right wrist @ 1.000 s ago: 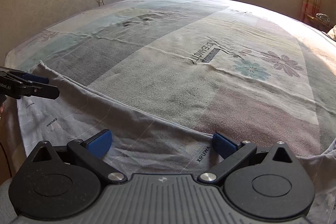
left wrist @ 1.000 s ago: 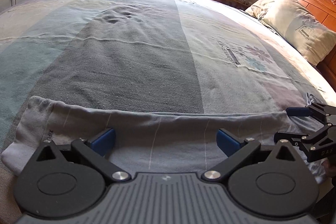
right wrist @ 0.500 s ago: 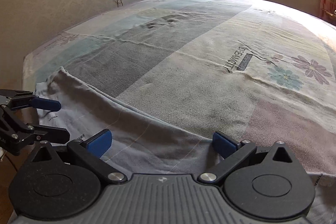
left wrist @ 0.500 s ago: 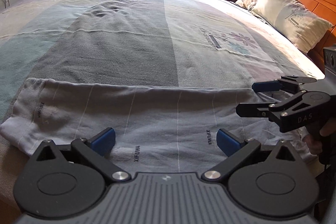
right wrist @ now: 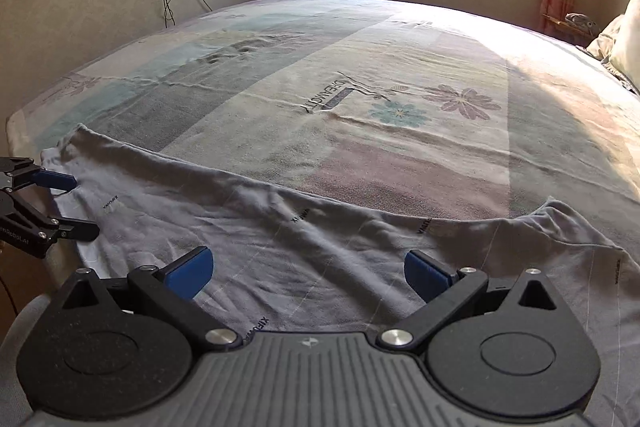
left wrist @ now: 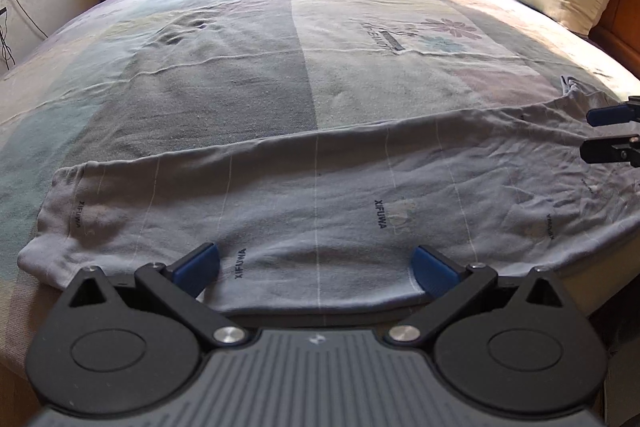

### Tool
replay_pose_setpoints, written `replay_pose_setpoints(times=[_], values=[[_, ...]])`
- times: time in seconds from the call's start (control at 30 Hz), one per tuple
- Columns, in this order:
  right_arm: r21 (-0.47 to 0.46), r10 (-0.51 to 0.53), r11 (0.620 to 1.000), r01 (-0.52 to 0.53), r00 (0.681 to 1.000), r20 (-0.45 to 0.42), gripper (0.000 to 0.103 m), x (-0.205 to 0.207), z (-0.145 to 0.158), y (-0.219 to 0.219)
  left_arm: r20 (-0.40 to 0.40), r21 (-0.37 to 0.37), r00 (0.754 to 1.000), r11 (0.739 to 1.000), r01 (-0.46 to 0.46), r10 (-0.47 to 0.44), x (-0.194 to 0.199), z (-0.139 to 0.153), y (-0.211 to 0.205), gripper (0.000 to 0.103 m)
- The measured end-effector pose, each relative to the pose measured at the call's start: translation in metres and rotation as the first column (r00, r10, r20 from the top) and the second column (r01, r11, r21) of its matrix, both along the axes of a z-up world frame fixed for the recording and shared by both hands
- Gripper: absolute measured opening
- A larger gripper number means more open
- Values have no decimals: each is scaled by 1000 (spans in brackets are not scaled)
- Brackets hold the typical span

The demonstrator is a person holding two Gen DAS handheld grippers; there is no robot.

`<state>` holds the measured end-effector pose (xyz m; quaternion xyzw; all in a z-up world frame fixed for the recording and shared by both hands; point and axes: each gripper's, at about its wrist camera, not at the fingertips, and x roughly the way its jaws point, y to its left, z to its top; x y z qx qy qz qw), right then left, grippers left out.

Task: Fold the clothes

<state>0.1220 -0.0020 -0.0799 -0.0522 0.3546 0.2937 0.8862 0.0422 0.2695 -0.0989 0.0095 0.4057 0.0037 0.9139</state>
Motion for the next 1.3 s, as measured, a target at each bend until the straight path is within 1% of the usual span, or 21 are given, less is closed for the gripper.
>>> replay_pose_setpoints(times=[0.03, 0.47, 0.53, 0.6, 0.67, 0.77, 0.87, 0.93, 1.03, 1.1, 1.13, 1.17, 1.23, 1.27, 1.3], values=[[21, -2, 1000, 3, 1000, -17, 103, 4, -1, -2, 0, 1, 1000, 1000, 0, 0, 0, 0, 0, 103], [58, -39, 997, 43, 997, -69, 103, 54, 11, -7, 1, -3, 1000, 1000, -2, 2, 0, -1, 0, 103], [58, -54, 997, 60, 995, -89, 103, 40, 15, -21, 3, -6, 1000, 1000, -3, 3, 0, -1, 0, 103], [46, -72, 996, 77, 991, -109, 103, 26, 9, -33, 4, -5, 1000, 1000, -4, 4, 0, -1, 0, 103], [20, -86, 996, 90, 985, -150, 103, 23, -7, -39, 4, -5, 1000, 1000, -6, 6, 0, -1, 0, 103], [-6, -105, 994, 105, 990, -92, 103, 32, -23, -37, 2, -7, 1000, 1000, -6, 6, 0, -1, 0, 103], [-42, -148, 989, 144, 983, -111, 103, 43, -15, -31, -12, 16, 1000, 1000, -14, 15, 1, 6, -5, 102], [-56, -137, 990, 133, 987, -84, 103, 32, -2, -27, 12, 48, 1000, 999, 9, -9, -4, 13, -15, 102], [-106, -103, 989, 105, 994, 18, 103, -6, 10, -22, 32, 77, 997, 995, 65, -67, -6, 16, -34, 102], [-129, -88, 988, 90, 996, 23, 103, -27, 4, -18, 17, 86, 994, 991, 103, -105, -3, 10, -46, 102], [-143, -80, 986, 83, 996, 25, 103, -37, 1, -16, -3, 90, 994, 990, 112, -113, -1, 6, -50, 102], [-175, -79, 981, 82, 997, 20, 103, -44, -7, -13, -8, 86, 994, 991, 106, -106, -1, 2, -53, 103], [-222, -85, 971, 83, 996, 3, 103, -56, -20, -10, -11, 37, 997, 997, 71, -71, -7, 1, -49, 103], [-198, -106, 975, 105, 994, 3, 103, -60, -24, -14, -18, 6, 998, 998, 56, -56, -9, 2, -45, 103], [-172, -129, 977, 128, 992, 6, 103, -64, -26, -18, -20, -9, 999, 999, 50, -50, -12, 3, -43, 103]])
